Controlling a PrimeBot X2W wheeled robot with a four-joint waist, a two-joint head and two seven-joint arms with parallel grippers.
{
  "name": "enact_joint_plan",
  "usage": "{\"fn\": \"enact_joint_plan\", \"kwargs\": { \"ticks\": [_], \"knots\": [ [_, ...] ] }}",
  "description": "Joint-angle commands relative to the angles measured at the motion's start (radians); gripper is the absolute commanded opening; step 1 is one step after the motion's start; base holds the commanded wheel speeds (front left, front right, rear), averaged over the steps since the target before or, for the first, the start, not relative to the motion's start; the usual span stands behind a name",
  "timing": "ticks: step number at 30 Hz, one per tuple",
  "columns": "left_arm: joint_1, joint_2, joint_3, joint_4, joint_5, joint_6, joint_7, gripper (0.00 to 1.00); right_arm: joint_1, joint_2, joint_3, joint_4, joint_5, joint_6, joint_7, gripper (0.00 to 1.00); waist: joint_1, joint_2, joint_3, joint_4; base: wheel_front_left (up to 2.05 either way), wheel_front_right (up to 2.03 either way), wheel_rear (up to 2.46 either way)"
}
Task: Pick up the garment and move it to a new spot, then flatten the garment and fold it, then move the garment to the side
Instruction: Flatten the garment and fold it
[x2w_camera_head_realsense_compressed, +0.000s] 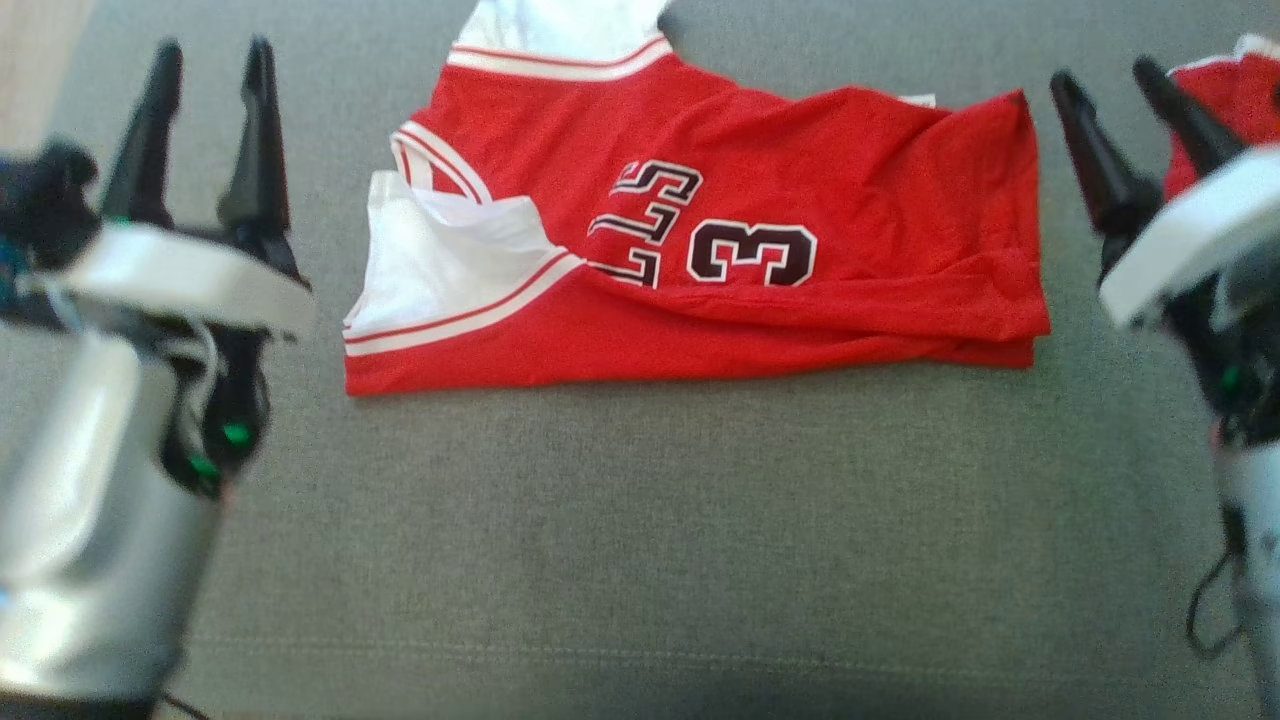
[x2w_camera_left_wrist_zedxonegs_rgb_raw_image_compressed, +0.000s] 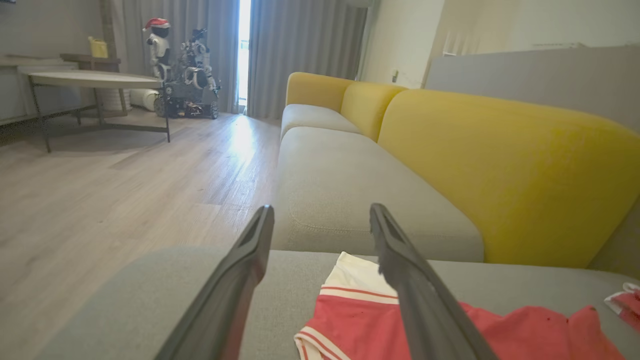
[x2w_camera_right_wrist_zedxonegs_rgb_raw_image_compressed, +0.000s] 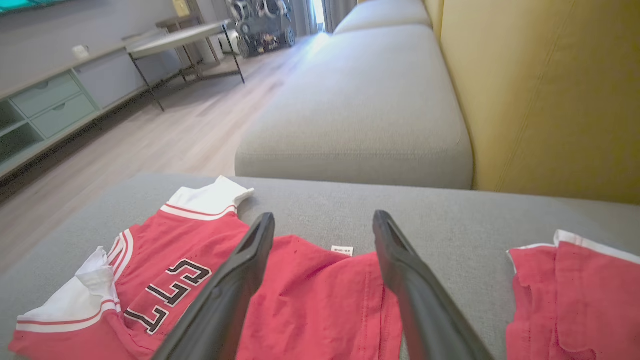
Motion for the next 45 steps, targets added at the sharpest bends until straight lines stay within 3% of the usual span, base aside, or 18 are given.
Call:
{"fn": "enact_joint_plan", "kwargs": {
  "ticks": [1, 5, 10, 15, 21, 29, 32, 35, 38, 45],
  "knots": [
    [0.008, 0.008, 0.084, -0.052, 0.02, 0.006, -0.012, 1.0, 0.03, -0.001, 0.011, -0.048, -0.022, 0.007, -0.048, 1.0, 0.0, 0.0, -0.033, -0.003, 0.0, 0.0, 0.0],
    [0.167, -0.128, 0.216, -0.155, 0.102, -0.023, -0.012, 1.0, 0.161, 0.038, -0.003, -0.086, -0.117, 0.007, -0.223, 1.0, 0.0, 0.0, -0.088, -0.006, 0.0, 0.0, 0.0],
    [0.311, -0.276, 0.316, -0.208, 0.191, -0.094, -0.012, 1.0, 0.3, 0.141, -0.042, -0.121, -0.22, 0.007, -0.377, 1.0, 0.0, 0.0, -0.127, -0.015, 0.0, 0.0, 0.0],
    [0.42, -0.347, 0.366, -0.196, 0.261, -0.149, -0.012, 1.0, 0.409, 0.216, -0.072, -0.126, -0.309, 0.007, -0.493, 1.0, 0.0, 0.0, -0.144, -0.021, 0.0, 0.0, 0.0],
    [0.468, -0.358, 0.355, -0.137, 0.308, -0.164, -0.012, 1.0, 0.485, 0.252, -0.109, -0.101, -0.334, 0.007, -0.554, 1.0, 0.0, 0.0, -0.139, -0.025, 0.0, 0.0, 0.0],
    [0.424, -0.359, 0.341, -0.045, 0.317, -0.177, -0.012, 1.0, 0.458, 0.261, -0.092, -0.101, -0.336, 0.007, -0.562, 1.0, 0.0, 0.0, -0.103, -0.053, 0.0, 0.0, 0.0],
    [0.39, -0.359, 0.338, 0.052, 0.359, -0.159, -0.012, 1.0, 0.444, 0.261, -0.081, -0.106, -0.321, 0.007, -0.563, 1.0, 0.0, 0.0, -0.085, -0.064, 0.0, 0.0, 0.0],
    [0.322, -0.339, 0.341, 0.226, 0.406, -0.105, 0.002, 1.0, 0.432, 0.261, -0.055, -0.112, -0.308, 0.007, -0.562, 1.0, 0.0, 0.0, -0.06, -0.081, 0.0, 0.0, 0.0],
    [0.271, -0.312, 0.34, 0.321, 0.427, -0.081, 0.028, 1.0, 0.423, 0.261, -0.046, -0.115, -0.294, 0.007, -0.569, 1.0, 0.0, 0.0, -0.042, -0.094, 0.0, 0.0, 0.0],
    [0.207, -0.263, 0.354, 0.456, 0.431, -0.066, 0.037, 1.0, 0.412, 0.261, -0.044, -0.105, -0.271, 0.007, -0.591, 1.0, 0.0, 0.0, -0.02, -0.114, 0.0, 0.0, 0.0]
  ]
}}
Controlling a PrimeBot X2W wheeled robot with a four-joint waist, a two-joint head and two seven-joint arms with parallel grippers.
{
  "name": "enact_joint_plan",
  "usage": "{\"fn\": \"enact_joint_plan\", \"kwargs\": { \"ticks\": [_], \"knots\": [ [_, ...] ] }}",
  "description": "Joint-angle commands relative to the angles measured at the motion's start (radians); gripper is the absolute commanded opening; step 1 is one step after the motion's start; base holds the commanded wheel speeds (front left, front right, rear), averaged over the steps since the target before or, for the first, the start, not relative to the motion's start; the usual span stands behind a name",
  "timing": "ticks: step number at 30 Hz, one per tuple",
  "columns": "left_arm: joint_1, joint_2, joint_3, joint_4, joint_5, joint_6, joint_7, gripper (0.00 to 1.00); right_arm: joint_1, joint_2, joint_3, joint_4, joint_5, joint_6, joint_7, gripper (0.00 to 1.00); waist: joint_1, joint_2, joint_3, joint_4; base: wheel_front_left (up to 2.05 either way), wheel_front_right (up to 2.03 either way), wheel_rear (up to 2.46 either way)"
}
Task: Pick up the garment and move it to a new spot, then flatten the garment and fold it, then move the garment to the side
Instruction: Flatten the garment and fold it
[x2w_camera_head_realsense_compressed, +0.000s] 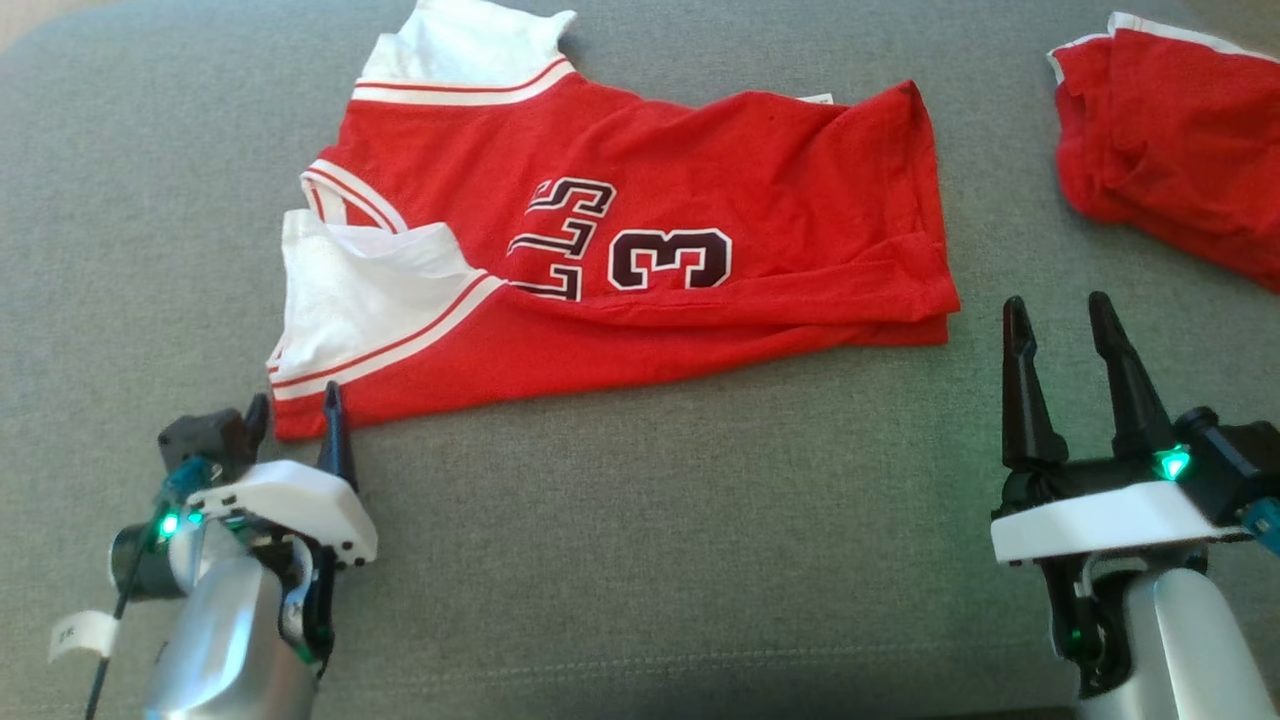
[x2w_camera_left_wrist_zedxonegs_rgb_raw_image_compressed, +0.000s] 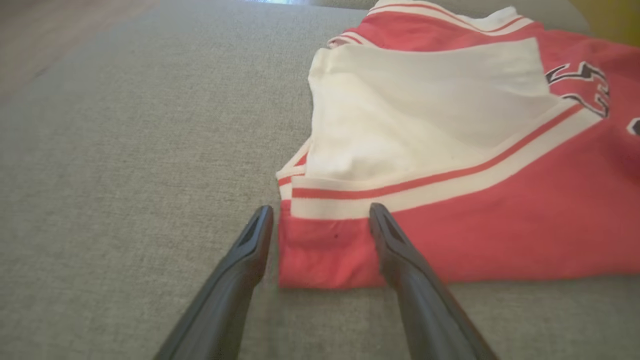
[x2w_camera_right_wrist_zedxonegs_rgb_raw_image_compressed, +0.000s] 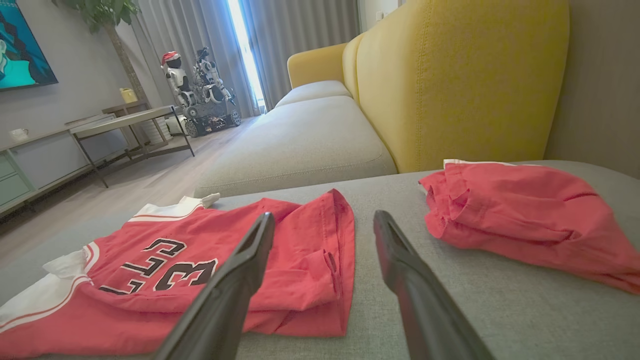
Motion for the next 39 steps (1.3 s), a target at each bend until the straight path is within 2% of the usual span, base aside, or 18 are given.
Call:
{"fn": "enact_joint_plan", "kwargs": {
  "ticks": [1, 10, 14, 16, 17, 18, 22, 29, 39],
  "knots": [
    [-0.039, 0.041, 0.04, 0.015, 0.001, 0.009, 0.01, 1.0, -0.032, -0.004, 0.025, -0.028, 0.005, 0.007, -0.015, 1.0, 0.0, 0.0, 0.003, -0.006, 0.0, 0.0, 0.0],
    [-0.078, 0.054, 0.032, 0.124, -0.019, -0.014, 0.06, 1.0, -0.038, -0.004, 0.02, -0.018, 0.013, 0.007, -0.023, 1.0, 0.0, 0.0, 0.004, -0.016, 0.0, 0.0, 0.0],
    [-0.088, 0.055, 0.017, 0.159, -0.023, -0.037, 0.099, 1.0, -0.038, -0.004, 0.018, -0.019, 0.011, 0.007, -0.023, 1.0, 0.0, 0.0, 0.005, -0.016, 0.0, 0.0, 0.0],
    [-0.093, 0.054, 0.006, 0.178, -0.029, -0.064, 0.126, 1.0, -0.038, -0.004, 0.014, -0.019, 0.01, 0.007, -0.023, 1.0, 0.0, 0.0, 0.005, -0.015, 0.0, 0.0, 0.0],
    [-0.096, 0.055, -0.001, 0.184, -0.03, -0.079, 0.136, 0.36, -0.038, -0.004, 0.012, -0.018, 0.011, 0.007, -0.023, 1.0, 0.0, 0.0, 0.004, -0.015, 0.0, 0.0, 0.0],
    [-0.099, 0.056, -0.007, 0.188, -0.029, -0.09, 0.138, 0.0, -0.037, -0.004, 0.009, -0.018, 0.012, 0.007, -0.023, 1.0, 0.0, 0.0, 0.003, -0.014, 0.0, 0.0, 0.0],
    [-0.105, 0.06, -0.01, 0.18, -0.034, -0.101, 0.102, 0.0, -0.032, -0.004, 0.008, 0.002, 0.022, 0.007, -0.007, 1.0, 0.0, 0.0, -0.008, -0.008, 0.0, 0.0, 0.0],
    [-0.105, 0.063, 0.001, 0.091, -0.031, -0.073, -0.018, 0.0, -0.029, -0.004, 0.015, 0.089, 0.07, 0.007, 0.078, 1.0, 0.0, 0.0, -0.021, 0.008, 0.0, 0.0, 0.0],
    [-0.052, 0.04, -0.007, -0.095, -0.009, -0.063, -0.048, 0.0, -0.127, -0.004, 0.016, 0.291, 0.209, 0.007, 0.151, 1.0, 0.0, 0.0, -0.021, 0.033, 0.0, 0.0, 0.0]
  ]
}}
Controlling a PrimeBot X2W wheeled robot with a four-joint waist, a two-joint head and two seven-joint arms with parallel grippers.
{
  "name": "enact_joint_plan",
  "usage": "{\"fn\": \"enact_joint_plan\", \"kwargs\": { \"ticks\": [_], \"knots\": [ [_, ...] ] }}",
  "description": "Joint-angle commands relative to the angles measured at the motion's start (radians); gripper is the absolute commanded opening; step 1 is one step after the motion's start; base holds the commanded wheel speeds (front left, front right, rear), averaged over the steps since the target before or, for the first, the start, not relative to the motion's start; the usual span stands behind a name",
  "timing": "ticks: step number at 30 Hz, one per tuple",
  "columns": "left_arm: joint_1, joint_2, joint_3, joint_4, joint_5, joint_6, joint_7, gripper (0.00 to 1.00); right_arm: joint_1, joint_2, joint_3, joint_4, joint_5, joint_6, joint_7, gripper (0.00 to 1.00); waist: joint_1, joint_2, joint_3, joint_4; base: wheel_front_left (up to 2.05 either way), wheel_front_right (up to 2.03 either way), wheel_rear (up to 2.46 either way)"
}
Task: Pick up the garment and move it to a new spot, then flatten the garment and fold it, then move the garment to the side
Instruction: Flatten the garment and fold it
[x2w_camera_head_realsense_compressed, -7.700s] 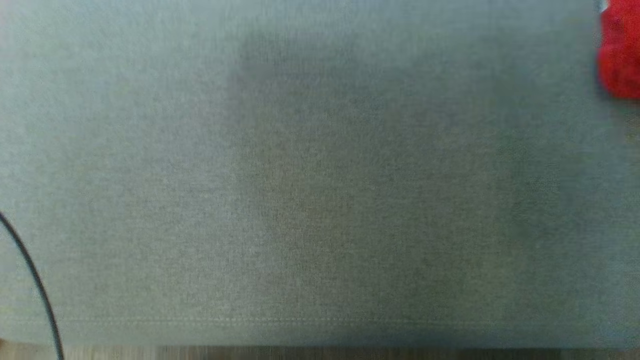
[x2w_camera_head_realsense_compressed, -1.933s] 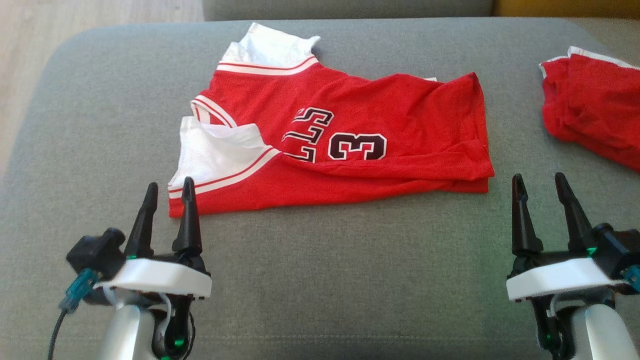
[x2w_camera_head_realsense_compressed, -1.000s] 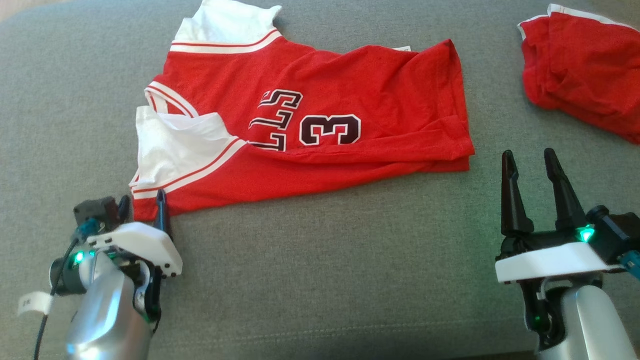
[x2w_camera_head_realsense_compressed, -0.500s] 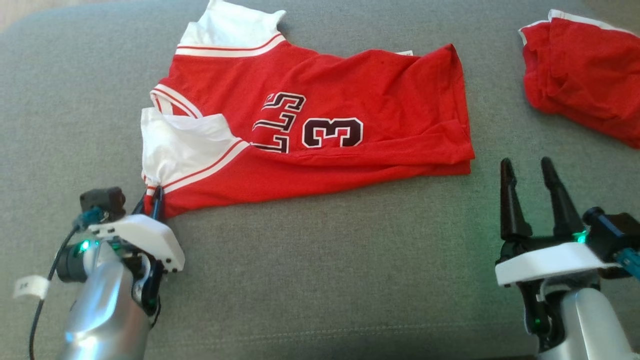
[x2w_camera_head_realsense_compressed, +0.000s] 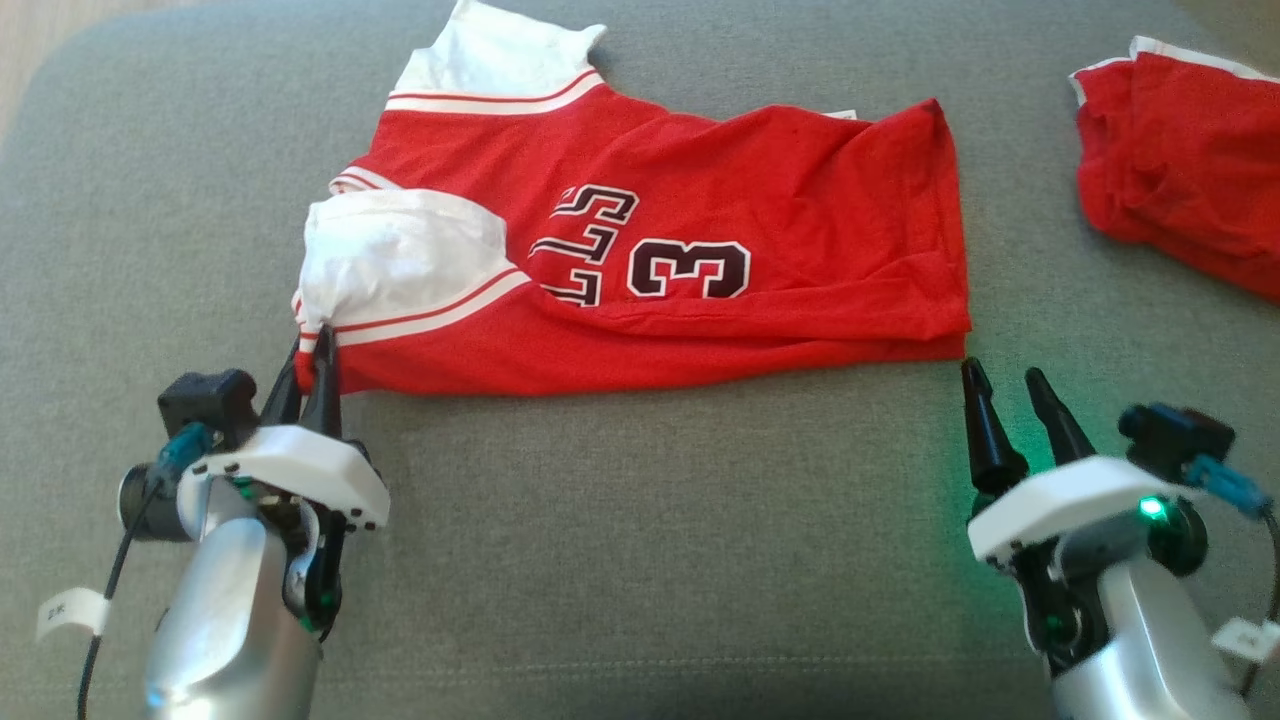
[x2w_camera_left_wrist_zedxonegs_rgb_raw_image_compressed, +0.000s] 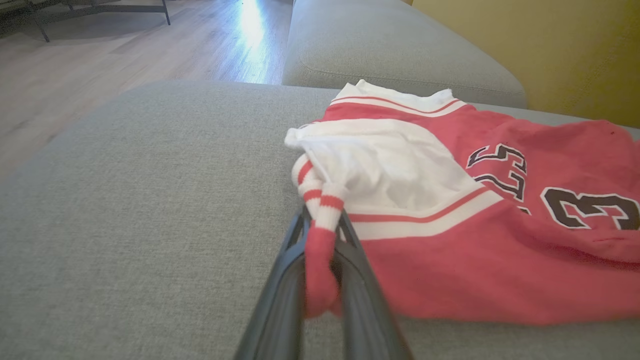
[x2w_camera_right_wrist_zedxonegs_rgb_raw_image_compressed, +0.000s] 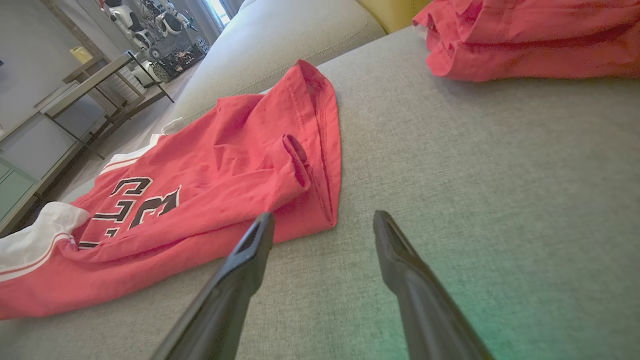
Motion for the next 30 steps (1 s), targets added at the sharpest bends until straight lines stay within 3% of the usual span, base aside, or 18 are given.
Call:
{"fn": "enact_joint_plan", "kwargs": {
  "ticks": [1, 14, 30],
  "knots": [
    [-0.014, 0.023, 0.03, -0.039, 0.008, 0.003, -0.013, 0.0, -0.045, -0.004, 0.02, -0.009, 0.011, 0.007, 0.004, 1.0, 0.0, 0.0, 0.004, 0.004, 0.0, 0.0, 0.0],
    [-0.024, 0.013, 0.014, -0.099, 0.019, -0.004, -0.014, 0.0, -0.232, -0.004, 0.033, 0.28, 0.086, 0.007, -0.003, 1.0, 0.0, 0.0, 0.051, 0.045, 0.0, 0.0, 0.0],
    [-0.022, 0.012, 0.018, -0.103, 0.022, -0.003, -0.014, 0.0, -0.318, -0.004, 0.119, 0.387, 0.213, 0.007, -0.08, 1.0, 0.0, 0.0, 0.051, 0.051, 0.0, 0.0, 0.0]
  ]
}}
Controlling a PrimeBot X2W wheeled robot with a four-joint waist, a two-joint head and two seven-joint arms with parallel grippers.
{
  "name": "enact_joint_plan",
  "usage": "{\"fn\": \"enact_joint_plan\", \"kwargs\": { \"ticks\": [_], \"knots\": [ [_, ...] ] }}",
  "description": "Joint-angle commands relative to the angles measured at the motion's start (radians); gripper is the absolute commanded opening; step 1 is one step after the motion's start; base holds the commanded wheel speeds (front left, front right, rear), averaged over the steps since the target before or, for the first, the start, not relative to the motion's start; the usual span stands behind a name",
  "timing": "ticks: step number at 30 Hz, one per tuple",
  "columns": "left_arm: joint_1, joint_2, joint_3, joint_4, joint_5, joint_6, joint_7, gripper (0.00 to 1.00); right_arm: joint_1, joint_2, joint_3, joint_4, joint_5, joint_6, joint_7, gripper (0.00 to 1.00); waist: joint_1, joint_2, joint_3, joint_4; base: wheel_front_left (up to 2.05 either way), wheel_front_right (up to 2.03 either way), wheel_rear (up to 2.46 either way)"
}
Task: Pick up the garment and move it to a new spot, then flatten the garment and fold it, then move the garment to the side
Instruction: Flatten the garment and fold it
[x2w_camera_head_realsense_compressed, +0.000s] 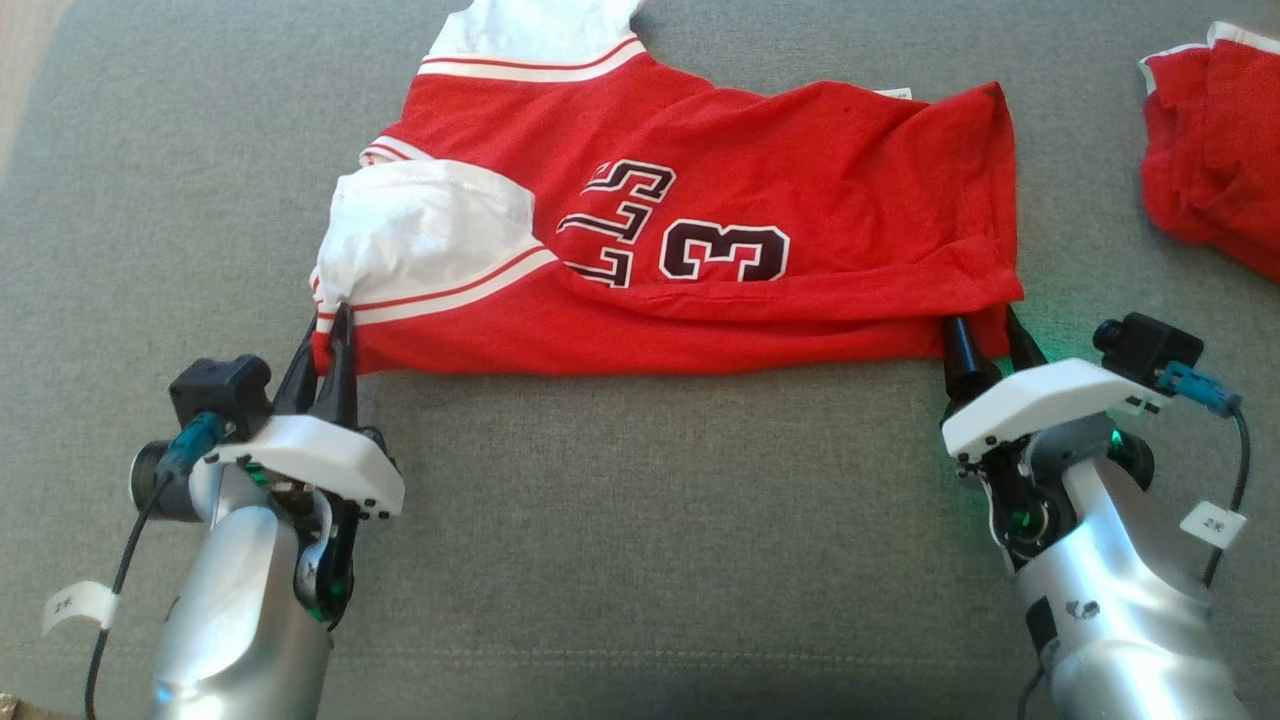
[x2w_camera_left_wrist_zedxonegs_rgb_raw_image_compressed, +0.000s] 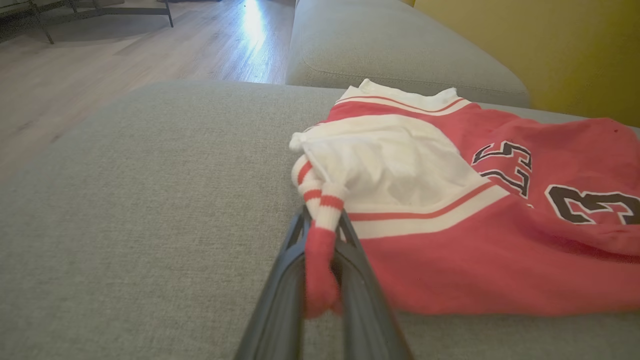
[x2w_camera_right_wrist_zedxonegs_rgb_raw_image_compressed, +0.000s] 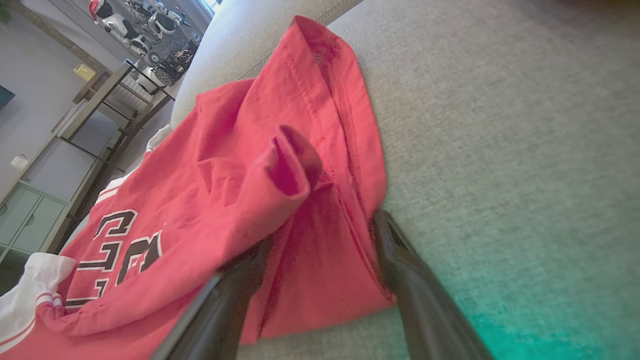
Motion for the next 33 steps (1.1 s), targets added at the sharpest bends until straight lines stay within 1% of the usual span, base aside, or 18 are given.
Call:
{"fn": "enact_joint_plan", "kwargs": {
  "ticks": [1, 7, 8, 9, 10, 16, 22, 27, 32, 33],
  "knots": [
    [-0.029, 0.021, 0.033, -0.035, 0.008, 0.006, -0.013, 0.0, -0.021, 0.011, 0.036, -0.005, 0.012, 0.007, -0.003, 1.0, 0.0, 0.0, 0.001, -0.001, 0.0, 0.0, 0.0],
    [-0.034, 0.02, 0.03, -0.036, 0.012, 0.005, -0.013, 0.0, -0.054, 0.011, 0.058, 0.04, 0.02, 0.007, -0.012, 1.0, 0.0, 0.0, 0.004, 0.0, 0.0, 0.0, 0.0],
    [-0.035, 0.02, 0.03, -0.035, 0.012, 0.005, -0.014, 0.0, -0.058, 0.011, 0.062, 0.049, 0.02, 0.007, -0.011, 0.55, 0.0, 0.0, 0.004, 0.0, 0.0, 0.0, 0.0],
    [-0.036, 0.02, 0.03, -0.033, 0.012, 0.006, -0.014, 0.0, -0.062, 0.011, 0.067, 0.059, 0.014, 0.007, -0.011, 0.22, 0.0, 0.0, 0.004, 0.001, 0.0, 0.0, 0.0],
    [-0.036, 0.021, 0.03, -0.032, 0.013, 0.006, -0.014, 0.0, -0.065, 0.011, 0.07, 0.067, 0.007, 0.007, -0.013, 0.0, 0.0, 0.0, 0.003, 0.001, 0.0, 0.0, 0.0],
    [-0.027, 0.024, 0.035, -0.023, 0.015, 0.011, -0.014, 0.0, -0.061, 0.011, 0.054, 0.109, -0.039, 0.007, -0.032, 0.0, 0.0, 0.0, -0.02, -0.004, 0.0, 0.0, 0.0],
    [0.003, 0.027, 0.034, -0.027, 0.019, 0.008, -0.014, 0.0, -0.023, 0.011, 0.007, 0.094, -0.084, 0.007, -0.014, 0.0, 0.0, 0.0, -0.058, -0.01, 0.0, 0.0, 0.0],
    [0.046, 0.042, 0.02, -0.021, 0.024, -0.006, -0.014, 0.0, 0.041, -0.005, -0.041, 0.031, -0.125, 0.007, 0.048, 0.0, 0.0, 0.0, -0.096, -0.013, 0.0, 0.0, 0.0],
    [0.112, 0.061, -0.013, -0.035, 0.032, -0.03, 0.017, 0.0, 0.131, -0.022, -0.084, -0.077, -0.16, 0.007, 0.167, 0.0, 0.0, 0.0, -0.13, -0.011, 0.0, 0.0, 0.0],
    [0.112, 0.061, -0.013, -0.035, 0.032, -0.03, 0.017, 0.0, 0.131, -0.022, -0.084, -0.077, -0.16, 0.007, 0.167, 0.0, 0.0, 0.0, -0.13, -0.011, 0.0, 0.0, 0.0]
  ]
}}
